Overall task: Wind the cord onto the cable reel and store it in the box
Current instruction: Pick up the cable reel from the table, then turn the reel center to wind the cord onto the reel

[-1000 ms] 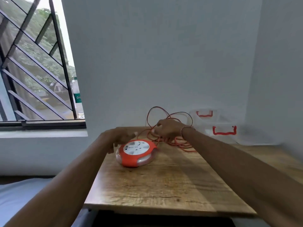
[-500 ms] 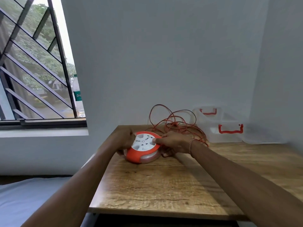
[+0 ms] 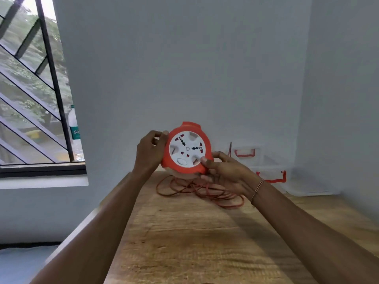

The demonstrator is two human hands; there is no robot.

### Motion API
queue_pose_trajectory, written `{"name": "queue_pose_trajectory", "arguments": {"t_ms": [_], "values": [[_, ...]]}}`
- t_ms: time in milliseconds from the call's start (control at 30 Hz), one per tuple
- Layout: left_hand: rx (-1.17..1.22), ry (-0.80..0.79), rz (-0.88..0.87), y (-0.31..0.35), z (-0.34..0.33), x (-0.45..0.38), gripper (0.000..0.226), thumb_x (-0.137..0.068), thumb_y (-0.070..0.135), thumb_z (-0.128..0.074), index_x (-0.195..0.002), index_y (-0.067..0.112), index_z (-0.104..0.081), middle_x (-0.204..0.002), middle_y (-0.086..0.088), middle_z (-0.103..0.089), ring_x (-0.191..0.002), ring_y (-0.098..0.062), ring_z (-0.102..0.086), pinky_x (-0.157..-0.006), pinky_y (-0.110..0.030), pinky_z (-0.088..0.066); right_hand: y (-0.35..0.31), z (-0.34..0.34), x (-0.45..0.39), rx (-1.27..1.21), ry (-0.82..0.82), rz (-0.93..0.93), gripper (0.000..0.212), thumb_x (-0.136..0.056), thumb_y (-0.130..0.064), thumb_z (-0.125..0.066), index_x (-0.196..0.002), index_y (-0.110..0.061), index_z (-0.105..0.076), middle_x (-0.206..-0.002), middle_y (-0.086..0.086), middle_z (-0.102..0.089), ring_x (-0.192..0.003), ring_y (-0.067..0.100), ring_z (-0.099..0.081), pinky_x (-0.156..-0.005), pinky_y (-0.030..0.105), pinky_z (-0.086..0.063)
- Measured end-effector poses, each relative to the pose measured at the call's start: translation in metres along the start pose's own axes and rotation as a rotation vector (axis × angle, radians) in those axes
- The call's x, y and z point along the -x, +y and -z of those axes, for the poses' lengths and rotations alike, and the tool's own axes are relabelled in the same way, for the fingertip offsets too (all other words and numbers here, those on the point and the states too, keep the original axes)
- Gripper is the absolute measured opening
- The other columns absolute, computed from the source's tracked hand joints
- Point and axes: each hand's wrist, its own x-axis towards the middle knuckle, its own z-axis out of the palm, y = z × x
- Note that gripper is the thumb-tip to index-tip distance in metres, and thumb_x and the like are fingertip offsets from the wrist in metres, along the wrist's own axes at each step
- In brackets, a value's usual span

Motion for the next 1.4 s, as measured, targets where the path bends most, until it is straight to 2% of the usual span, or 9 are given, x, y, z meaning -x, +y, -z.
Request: {"name": "queue_pose_trajectory", "arguments": {"t_ms": [167,267,367,533,667,767,933,1067,1400], "values": [[0.104,0.007,-0.031,0.024,-0.035,-0.002,0.044,-0.093,0.063,-0.041,-0.082,0.026,-0.061,-0.078,0.000,-0.069,-0.074,-0.022,-0.069,-0.061,-0.044,-0.058,-0.028,0.013,0.008,-0.100,0.045,0.063,0.051,-0.084,-0.017,-0.073,-0.127,-0.011,-0.046,-0.103,0.026,-0.070,-0.088,0.034,-0.071,-0.066,0.036,-0.060],[0.175,-0.001,-0.036,0.041,-0.059,-0.002,0.046,-0.092,0.066,-0.039,-0.089,0.025,-0.059,-0.079,0.002,-0.070,-0.070,-0.014,-0.071,-0.049,-0.029,-0.055,-0.040,0.025,0.012,-0.075,0.095,0.083,0.055,-0.078,-0.023,-0.079,-0.124,-0.016,-0.049,-0.098,0.022,-0.072,-0.085,0.031,-0.072,-0.071,0.038,-0.059],[0.193,0.047,-0.019,0.055,-0.078,-0.004,0.052,-0.091,0.070,-0.034,-0.093,0.024,-0.058,-0.083,0.003,-0.068,-0.072,-0.012,-0.070,-0.054,-0.027,-0.055,-0.049,0.037,0.019,-0.001,0.066,0.069,0.056,-0.076,-0.030,-0.081,-0.121,-0.016,-0.053,-0.097,0.018,-0.074,-0.085,0.027,-0.073,-0.065,0.033,-0.058],[0.196,0.052,-0.035,0.061,-0.085,-0.016,0.050,-0.095,0.063,-0.034,-0.091,0.020,-0.060,-0.085,-0.003,-0.070,-0.079,-0.021,-0.069,-0.071,-0.042,-0.059,-0.076,0.055,0.036,0.611,0.041,0.017,0.049,-0.079,-0.059,-0.067,-0.109,-0.020,-0.064,-0.085,0.010,-0.076,-0.056,0.009,-0.066,-0.048,0.020,-0.049],[0.277,0.009,-0.026,0.062,-0.082,-0.020,0.052,-0.094,0.064,-0.036,-0.100,0.021,-0.063,-0.092,-0.004,-0.072,-0.081,-0.019,-0.072,-0.074,-0.043,-0.061,-0.100,0.061,0.040,1.022,0.314,0.413,0.028,-0.078,-0.050,-0.073,-0.083,-0.023,-0.073,-0.068,-0.009,-0.073,-0.054,0.005,-0.067,-0.050,0.019,-0.048],[0.293,-0.003,-0.030,0.064,-0.080,-0.024,0.052,-0.093,0.065,-0.035,-0.104,0.023,-0.062,-0.095,-0.002,-0.072,-0.084,-0.017,-0.072,-0.073,-0.041,-0.062,-0.114,0.060,0.038,1.046,0.276,0.799,0.009,-0.079,-0.028,-0.077,-0.087,-0.032,-0.073,-0.089,-0.015,-0.072,-0.068,0.003,-0.067,-0.058,0.014,-0.049],[0.258,-0.081,-0.057,0.063,-0.077,-0.028,0.050,-0.096,0.063,-0.032,-0.110,0.024,-0.062,-0.099,0.001,-0.072,-0.086,-0.015,-0.072,-0.076,-0.039,-0.062,-0.118,0.039,0.019,1.516,0.057,1.012,0.045,-0.078,0.007,-0.066,-0.092,-0.034,-0.076,-0.130,-0.011,-0.060,-0.100,0.003,-0.043,-0.071,0.014,-0.038],[0.228,-0.114,-0.079,0.060,-0.076,-0.030,0.046,-0.099,0.056,-0.032,-0.110,0.023,-0.061,-0.097,0.000,-0.072,-0.083,-0.019,-0.072,-0.076,-0.041,-0.062,-0.113,0.023,0.004,1.738,0.101,1.024,0.045,-0.069,-0.004,-0.081,-0.099,-0.036,-0.075,-0.139,-0.012,-0.051,-0.107,0.009,-0.033,-0.069,0.028,-0.052],[0.194,-0.115,-0.080,0.052,-0.079,-0.032,0.042,-0.101,0.051,-0.031,-0.108,0.021,-0.059,-0.097,-0.003,-0.071,-0.084,-0.022,-0.071,-0.079,-0.043,-0.061,-0.099,0.016,-0.007,1.955,0.168,1.061,0.059,-0.056,-0.018,-0.092,-0.108,-0.038,-0.072,-0.137,-0.004,-0.053,-0.110,0.023,-0.043,-0.073,0.034,-0.051]]}}
